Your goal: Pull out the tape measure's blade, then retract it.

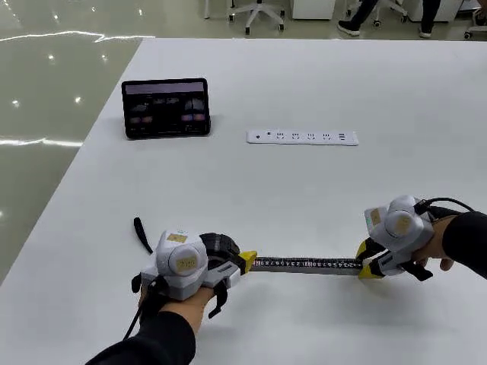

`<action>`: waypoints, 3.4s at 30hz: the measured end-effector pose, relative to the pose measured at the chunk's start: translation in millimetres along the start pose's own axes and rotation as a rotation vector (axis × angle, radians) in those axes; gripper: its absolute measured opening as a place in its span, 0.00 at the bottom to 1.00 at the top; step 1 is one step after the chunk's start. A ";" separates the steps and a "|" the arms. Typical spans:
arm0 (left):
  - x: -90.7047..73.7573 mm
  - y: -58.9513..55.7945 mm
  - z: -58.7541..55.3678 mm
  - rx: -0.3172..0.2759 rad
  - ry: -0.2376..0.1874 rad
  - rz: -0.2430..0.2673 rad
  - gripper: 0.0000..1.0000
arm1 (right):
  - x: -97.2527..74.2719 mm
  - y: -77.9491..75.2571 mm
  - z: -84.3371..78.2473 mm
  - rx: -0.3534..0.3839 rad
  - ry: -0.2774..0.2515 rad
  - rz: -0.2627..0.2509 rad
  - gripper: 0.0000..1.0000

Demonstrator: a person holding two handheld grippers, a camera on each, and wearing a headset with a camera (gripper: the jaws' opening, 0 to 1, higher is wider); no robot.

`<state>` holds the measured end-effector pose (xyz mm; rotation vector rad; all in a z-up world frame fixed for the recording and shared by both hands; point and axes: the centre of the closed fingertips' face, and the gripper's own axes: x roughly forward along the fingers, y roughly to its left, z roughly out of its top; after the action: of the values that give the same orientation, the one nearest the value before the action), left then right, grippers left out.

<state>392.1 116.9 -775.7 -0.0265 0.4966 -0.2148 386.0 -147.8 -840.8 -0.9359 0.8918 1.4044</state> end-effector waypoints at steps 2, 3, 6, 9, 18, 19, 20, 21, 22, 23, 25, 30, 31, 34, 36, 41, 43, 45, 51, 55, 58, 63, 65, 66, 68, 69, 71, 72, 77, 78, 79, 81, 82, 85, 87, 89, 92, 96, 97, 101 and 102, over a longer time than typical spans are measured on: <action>0.1 -0.3 -0.2 -0.002 0.000 -0.001 0.96 | 0.2 -0.3 0.3 0.001 -0.002 0.000 0.13; 0.0 -0.9 -0.4 -0.002 0.000 -0.002 0.95 | 0.0 0.2 0.4 -0.003 -0.002 0.002 0.13; 0.5 -0.8 -1.5 -0.002 0.005 -0.002 0.92 | 0.0 0.7 0.3 -0.012 -0.003 0.002 0.12; 1.4 -1.7 -3.7 -0.010 0.015 -0.005 0.89 | 0.3 1.7 0.8 -0.024 -0.005 0.003 0.12; 7.3 -2.2 -12.5 -0.035 0.049 -0.001 0.81 | 1.1 1.2 1.1 -0.027 0.013 0.005 0.11; 7.7 -2.4 -13.3 -0.039 0.052 -0.001 0.79 | 1.2 0.7 0.9 -0.022 0.014 0.006 0.11; 8.1 -1.7 -13.5 -0.046 0.053 0.003 0.78 | 1.3 0.6 0.8 -0.018 0.016 0.005 0.11; 8.5 -1.7 -13.8 -0.056 0.054 0.006 0.76 | 1.6 0.9 1.1 -0.018 0.020 0.004 0.11; 9.3 -1.4 -14.0 -0.057 0.056 0.008 0.75 | 1.8 0.9 1.3 -0.015 0.024 0.004 0.11; 10.4 -0.9 -14.5 -0.058 0.059 0.013 0.74 | 2.0 0.4 1.3 0.001 0.031 0.001 0.11; 11.7 1.8 -21.0 -0.096 0.099 0.043 0.74 | 2.8 -0.3 1.9 0.007 0.050 0.003 0.11; 13.8 6.2 -22.6 -0.100 0.117 0.072 0.66 | 2.6 -1.5 1.1 0.033 0.065 0.007 0.11; 14.2 4.9 -23.1 -0.104 0.119 0.069 0.65 | 2.5 -0.9 0.9 0.031 0.066 0.005 0.11; 15.3 3.0 -24.6 -0.088 0.124 0.064 0.64 | 2.6 -0.8 1.0 0.023 0.068 0.002 0.11; 15.4 3.3 -24.9 -0.071 0.127 0.068 0.63 | 2.5 0.1 1.2 0.014 0.063 0.001 0.11; 15.0 3.6 -25.7 -0.038 0.138 0.070 0.61 | 1.8 -1.1 -0.5 0.042 0.028 -0.008 0.10; 14.7 3.8 -26.1 -0.032 0.147 0.068 0.60 | 2.2 -0.6 0.3 0.049 0.020 -0.011 0.10; 14.7 3.9 -26.2 -0.032 0.148 0.065 0.60 | 2.3 -0.1 0.9 0.050 0.018 -0.012 0.10; 14.7 4.5 -26.5 -0.041 0.154 0.055 0.59 | 2.4 0.3 1.3 0.056 0.020 -0.012 0.10; 14.6 4.5 -26.8 -0.044 0.159 0.047 0.59 | 2.4 0.4 1.9 0.055 0.020 -0.016 0.10; 15.3 5.0 -26.6 -0.045 0.162 0.044 0.58 | 2.5 0.3 2.2 0.058 0.023 -0.020 0.10; 14.9 4.6 -27.0 -0.048 0.166 0.040 0.58 | 2.7 -0.9 3.3 0.092 0.019 -0.025 0.11; 14.9 4.7 -27.0 -0.048 0.166 0.039 0.58 | 2.9 -0.4 4.3 0.087 0.018 -0.029 0.11; 14.9 4.7 -27.0 -0.049 0.168 0.038 0.58 | 3.1 0.2 4.9 0.087 0.019 -0.030 0.11; 15.0 4.6 -27.0 -0.049 0.168 0.038 0.58 | 3.3 -0.5 5.1 0.086 0.018 -0.030 0.11; 15.0 4.5 -27.1 -0.050 0.168 0.037 0.58 | 3.3 -0.4 5.3 0.086 0.018 -0.030 0.11; 15.0 4.3 -27.1 -0.050 0.169 0.036 0.58 | 3.5 -0.2 5.9 0.088 0.017 -0.030 0.11; 15.0 4.2 -27.1 -0.051 0.170 0.035 0.58 | 3.6 0.0 6.4 0.089 0.016 -0.029 0.11; 14.8 3.8 -27.3 -0.052 0.173 0.029 0.58 | 5.1 0.3 8.9 0.107 0.001 -0.031 0.11; 14.8 3.7 -27.3 -0.052 0.174 0.029 0.58 | 5.5 0.3 9.2 0.110 -0.002 -0.031 0.11; 14.7 3.6 -27.3 -0.052 0.174 0.028 0.58 | 5.5 0.4 9.7 0.111 -0.003 -0.032 0.11; 14.6 3.5 -27.3 -0.052 0.175 0.027 0.58 | 5.9 0.5 10.7 0.112 -0.006 -0.032 0.11; 14.6 3.6 -27.3 -0.052 0.176 0.025 0.58 | 6.1 0.5 11.0 0.112 -0.007 -0.032 0.11; 14.5 3.7 -27.6 -0.050 0.177 0.022 0.58 | 6.5 0.6 12.3 0.113 -0.008 -0.033 0.11; 14.6 3.9 -27.5 -0.050 0.177 0.023 0.58 | 6.6 1.0 12.9 0.110 -0.010 -0.036 0.11; 14.6 3.9 -27.5 -0.050 0.177 0.022 0.58 | 6.7 1.5 14.0 0.106 -0.014 -0.036 0.11; 14.7 3.9 -27.5 -0.050 0.177 0.020 0.58 | 7.0 1.9 15.0 0.100 -0.013 -0.036 0.11; 14.7 3.9 -27.6 -0.051 0.178 0.019 0.58 | 7.3 1.5 16.8 0.085 -0.013 -0.035 0.12; 14.6 3.9 -27.6 -0.050 0.178 0.019 0.58 | 7.3 1.1 16.5 0.083 -0.012 -0.036 0.12; 14.9 3.9 -27.6 -0.049 0.177 0.019 0.58 | 7.8 1.1 17.7 0.068 -0.015 -0.036 0.12; 15.0 3.9 -27.6 -0.049 0.177 0.018 0.58 | 7.8 1.1 17.9 0.067 -0.015 -0.035 0.12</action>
<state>392.5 118.3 -807.4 -0.0510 0.6783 -0.1881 384.1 -128.3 -841.1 -0.8855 0.9018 1.3416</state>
